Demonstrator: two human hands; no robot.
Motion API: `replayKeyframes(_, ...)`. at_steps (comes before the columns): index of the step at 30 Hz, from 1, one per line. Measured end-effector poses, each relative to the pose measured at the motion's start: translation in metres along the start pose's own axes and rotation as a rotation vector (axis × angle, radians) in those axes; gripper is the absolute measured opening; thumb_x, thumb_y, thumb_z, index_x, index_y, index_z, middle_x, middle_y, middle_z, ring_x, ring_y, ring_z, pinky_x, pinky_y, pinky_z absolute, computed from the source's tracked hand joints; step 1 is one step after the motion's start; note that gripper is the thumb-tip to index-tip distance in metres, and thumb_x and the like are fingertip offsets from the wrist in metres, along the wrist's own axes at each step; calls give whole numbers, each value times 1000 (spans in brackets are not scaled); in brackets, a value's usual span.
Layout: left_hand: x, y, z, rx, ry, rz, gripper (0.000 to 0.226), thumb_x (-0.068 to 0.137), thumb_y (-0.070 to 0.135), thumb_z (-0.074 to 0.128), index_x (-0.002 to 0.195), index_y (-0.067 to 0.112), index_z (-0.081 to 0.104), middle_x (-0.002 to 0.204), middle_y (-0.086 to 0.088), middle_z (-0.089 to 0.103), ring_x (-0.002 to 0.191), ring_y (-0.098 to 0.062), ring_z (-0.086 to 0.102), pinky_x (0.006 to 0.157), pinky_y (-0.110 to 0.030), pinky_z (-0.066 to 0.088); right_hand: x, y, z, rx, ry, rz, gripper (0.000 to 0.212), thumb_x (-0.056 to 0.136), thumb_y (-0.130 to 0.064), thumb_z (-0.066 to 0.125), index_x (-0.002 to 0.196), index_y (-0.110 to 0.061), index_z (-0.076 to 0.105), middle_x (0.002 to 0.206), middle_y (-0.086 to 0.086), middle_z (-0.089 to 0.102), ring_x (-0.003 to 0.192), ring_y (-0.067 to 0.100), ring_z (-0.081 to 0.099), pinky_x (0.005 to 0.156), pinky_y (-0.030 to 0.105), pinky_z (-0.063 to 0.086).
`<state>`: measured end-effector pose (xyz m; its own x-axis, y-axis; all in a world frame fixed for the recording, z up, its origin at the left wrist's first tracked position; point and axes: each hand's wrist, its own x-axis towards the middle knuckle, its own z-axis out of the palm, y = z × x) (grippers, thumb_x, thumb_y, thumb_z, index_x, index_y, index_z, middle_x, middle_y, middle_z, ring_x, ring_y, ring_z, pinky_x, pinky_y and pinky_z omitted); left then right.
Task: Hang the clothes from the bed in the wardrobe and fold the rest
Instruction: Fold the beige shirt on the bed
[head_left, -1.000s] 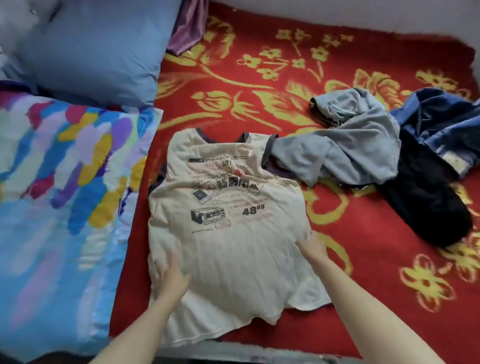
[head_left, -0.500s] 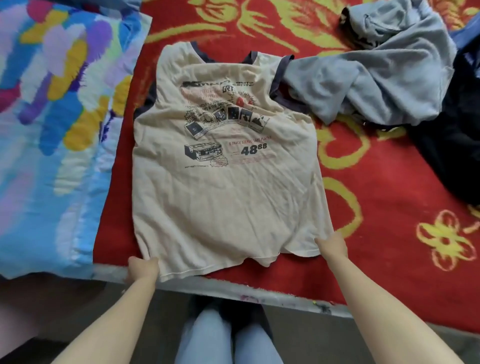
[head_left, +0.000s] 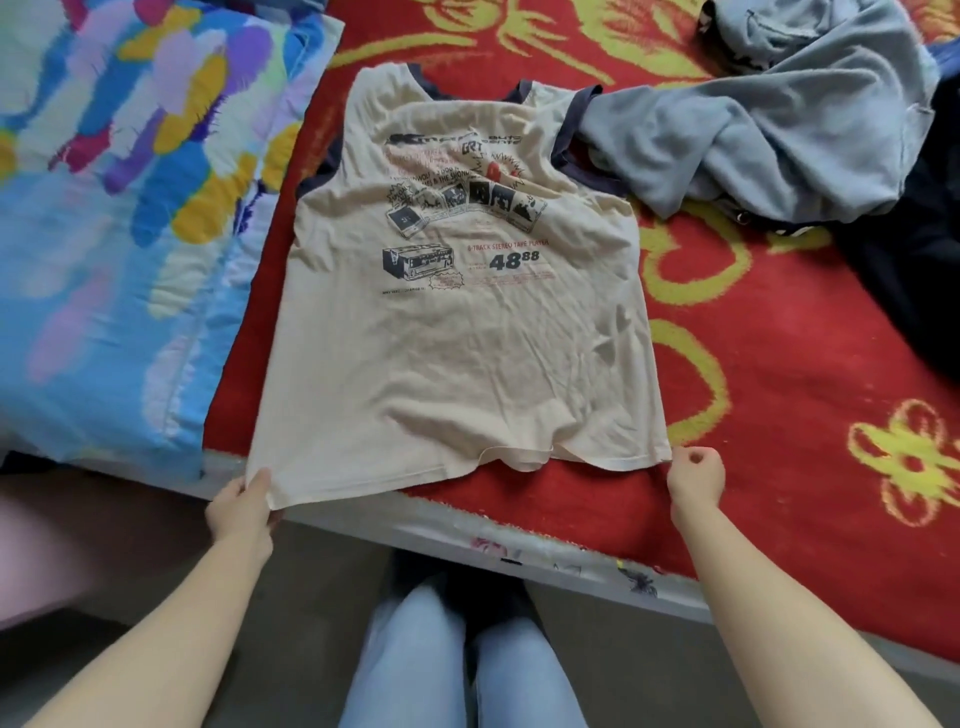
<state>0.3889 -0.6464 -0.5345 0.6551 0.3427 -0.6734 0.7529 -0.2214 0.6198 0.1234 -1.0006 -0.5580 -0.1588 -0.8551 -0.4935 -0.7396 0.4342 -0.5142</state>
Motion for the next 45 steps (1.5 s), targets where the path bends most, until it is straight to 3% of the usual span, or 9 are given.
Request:
replayKeyframes(3,-6,-2,-19,-144,17,-54,24,92,12,58,115,2,59,82,-3,58,68,-12,55,64,-24,47,2,10,-22,171,-14,73,4,92,-9,48,92,-7,52,112,23,61,73,22,55,58,25,39)
replayKeyframes(7,-14,-1,-31,-225,29,-50,33,90,14,62,121,2,57,77,-1,56,64,-9,51,62,-22,44,-9,11,-22,12,-200,18,50,90,-17,59,134,-1,40,130,19,50,111,30,52,88,34,40)
replayKeyframes(11,-4,-1,-28,-297,27,-62,25,90,14,62,113,8,59,91,-2,59,75,-11,55,75,-27,46,-2,1,7,114,-193,95,74,86,-17,64,144,1,23,141,22,39,102,28,51,84,35,42)
replayKeyframes(14,7,-3,-22,-375,25,-111,26,93,9,56,119,12,53,100,-2,60,79,-13,58,76,-27,47,13,1,24,191,-53,151,55,82,-13,67,129,5,44,128,21,51,114,32,52,85,32,41)
replayKeyframes(19,12,-10,-21,-402,71,-97,15,94,7,53,108,12,53,94,-4,57,77,-14,58,65,-24,48,21,12,7,347,50,109,7,87,-6,50,87,-10,55,88,12,51,67,19,48,63,32,40)
replayKeyframes(23,9,-5,-27,-402,167,-61,41,91,4,56,131,9,47,109,-9,57,77,-15,60,73,-27,53,23,32,-26,554,144,185,17,90,-1,43,79,-15,42,86,8,49,74,17,49,68,33,50)
replayKeyframes(27,5,-10,-33,-389,204,-103,45,91,4,56,133,10,43,114,-9,57,83,-17,63,69,-28,54,3,41,-43,559,206,214,20,89,0,45,80,-18,43,78,-1,48,65,10,49,41,18,46)
replayKeyframes(39,-20,-70,-90,-168,483,-189,43,88,10,52,130,8,45,129,-10,53,103,-21,56,78,-28,43,-56,111,-76,178,179,538,37,96,-9,39,130,4,47,102,14,55,90,22,46,79,29,41)
replayKeyframes(45,-17,-76,-71,-44,412,-187,7,89,13,57,89,10,51,92,-4,56,98,-21,53,84,-30,43,-59,84,-58,-142,82,360,44,88,-3,53,132,-3,44,136,24,43,125,39,41,102,41,34)
